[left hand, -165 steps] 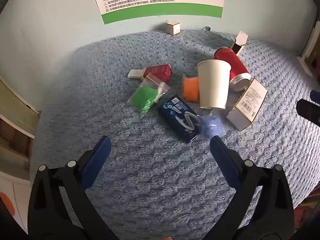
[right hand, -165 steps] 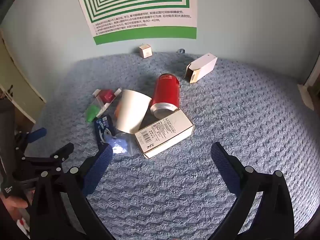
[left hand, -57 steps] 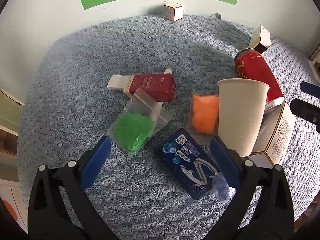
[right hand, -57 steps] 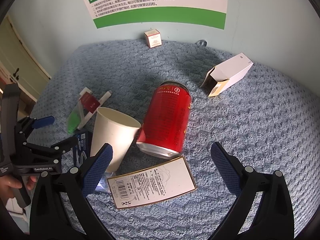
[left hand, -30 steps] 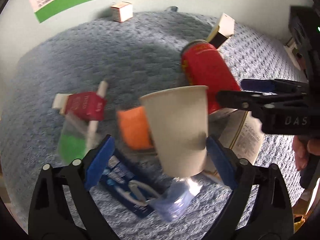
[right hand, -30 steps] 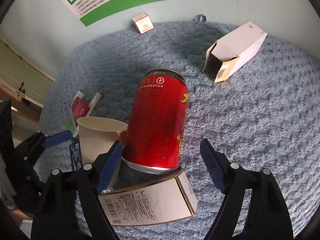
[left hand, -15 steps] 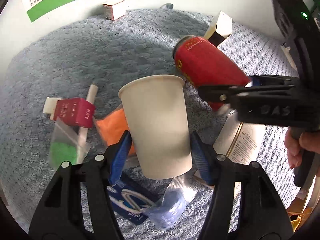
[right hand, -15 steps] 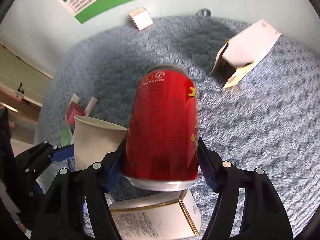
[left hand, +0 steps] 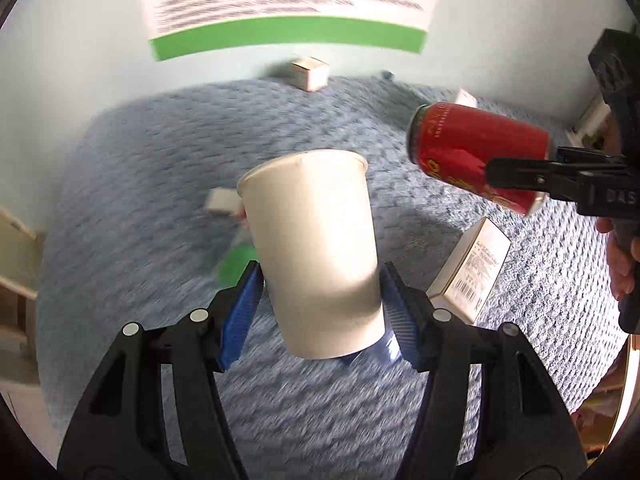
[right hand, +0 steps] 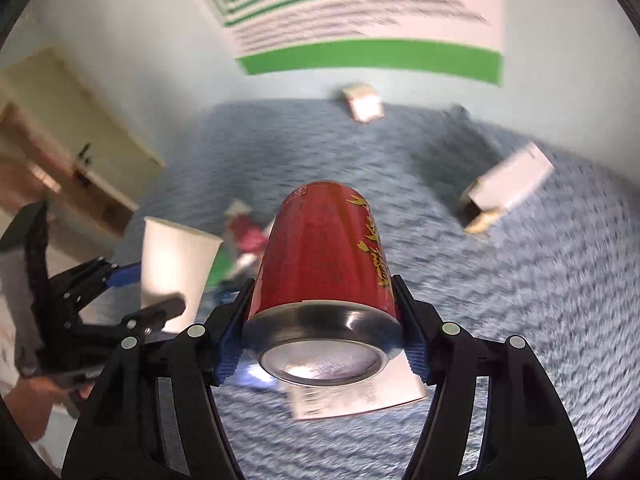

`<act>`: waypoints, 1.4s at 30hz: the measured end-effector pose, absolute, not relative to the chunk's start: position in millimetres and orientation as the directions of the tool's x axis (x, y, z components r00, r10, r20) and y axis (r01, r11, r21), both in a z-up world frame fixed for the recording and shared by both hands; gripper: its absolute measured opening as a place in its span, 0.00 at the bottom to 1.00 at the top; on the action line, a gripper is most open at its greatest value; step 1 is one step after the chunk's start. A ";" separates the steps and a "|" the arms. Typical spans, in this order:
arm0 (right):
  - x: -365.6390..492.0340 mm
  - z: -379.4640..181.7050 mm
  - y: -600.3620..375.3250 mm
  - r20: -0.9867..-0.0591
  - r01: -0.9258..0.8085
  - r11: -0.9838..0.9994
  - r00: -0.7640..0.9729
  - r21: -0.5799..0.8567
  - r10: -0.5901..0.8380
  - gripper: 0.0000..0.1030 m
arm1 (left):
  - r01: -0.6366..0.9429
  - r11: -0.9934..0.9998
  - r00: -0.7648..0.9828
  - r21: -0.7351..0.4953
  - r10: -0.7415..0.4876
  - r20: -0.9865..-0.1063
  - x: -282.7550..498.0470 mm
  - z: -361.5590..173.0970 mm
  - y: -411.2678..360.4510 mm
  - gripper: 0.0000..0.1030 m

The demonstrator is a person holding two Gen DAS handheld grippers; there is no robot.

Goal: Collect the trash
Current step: 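Carry cup and can over the teal wastebasket and open both grippers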

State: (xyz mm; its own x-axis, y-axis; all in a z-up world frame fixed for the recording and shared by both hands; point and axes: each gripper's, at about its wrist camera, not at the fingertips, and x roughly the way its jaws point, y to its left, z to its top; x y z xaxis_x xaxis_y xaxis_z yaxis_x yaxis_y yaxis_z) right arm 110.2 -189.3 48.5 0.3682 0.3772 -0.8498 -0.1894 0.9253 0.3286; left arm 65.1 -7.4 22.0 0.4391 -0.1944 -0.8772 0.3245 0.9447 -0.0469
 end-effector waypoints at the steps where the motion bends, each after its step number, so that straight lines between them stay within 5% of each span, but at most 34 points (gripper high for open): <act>1: 107.4 54.2 -176.9 -0.839 -0.235 0.909 0.359 0.344 0.410 0.64 | 0.304 0.952 0.452 -0.040 -0.182 -0.873 57.6 25.9 0.6 0.56; 11: 59.8 70.4 9.4 -0.750 -0.658 0.571 0.014 0.490 0.661 0.64 | -0.211 0.977 0.464 -0.028 0.075 -0.883 -82.0 22.0 145.8 0.56; 20: -73.4 33.2 224.2 -0.752 -0.813 0.224 -0.342 0.537 0.563 0.64 | -0.639 0.768 0.283 -0.039 0.188 -0.940 -281.1 -49.6 296.1 0.56; 32: -226.2 -146.6 431.1 -0.836 -0.836 0.136 -0.493 0.532 0.241 0.64 | -0.732 0.677 0.153 -0.077 0.052 -0.987 -417.6 -222.0 424.0 0.56; 42: -281.7 -323.7 477.5 -0.857 -0.832 0.219 -0.515 0.510 0.037 0.65 | -0.716 0.691 0.028 -0.100 -0.114 -0.993 -438.7 -400.2 459.4 0.59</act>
State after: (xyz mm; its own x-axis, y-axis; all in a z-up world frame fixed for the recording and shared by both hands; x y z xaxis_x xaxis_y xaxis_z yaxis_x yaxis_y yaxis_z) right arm -281.7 477.5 -323.7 -0.5147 0.0370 -0.8566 -0.8322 0.2188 0.5095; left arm -438.7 459.4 -400.2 0.0285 -0.1138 -0.9931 -0.7162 0.6907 -0.0997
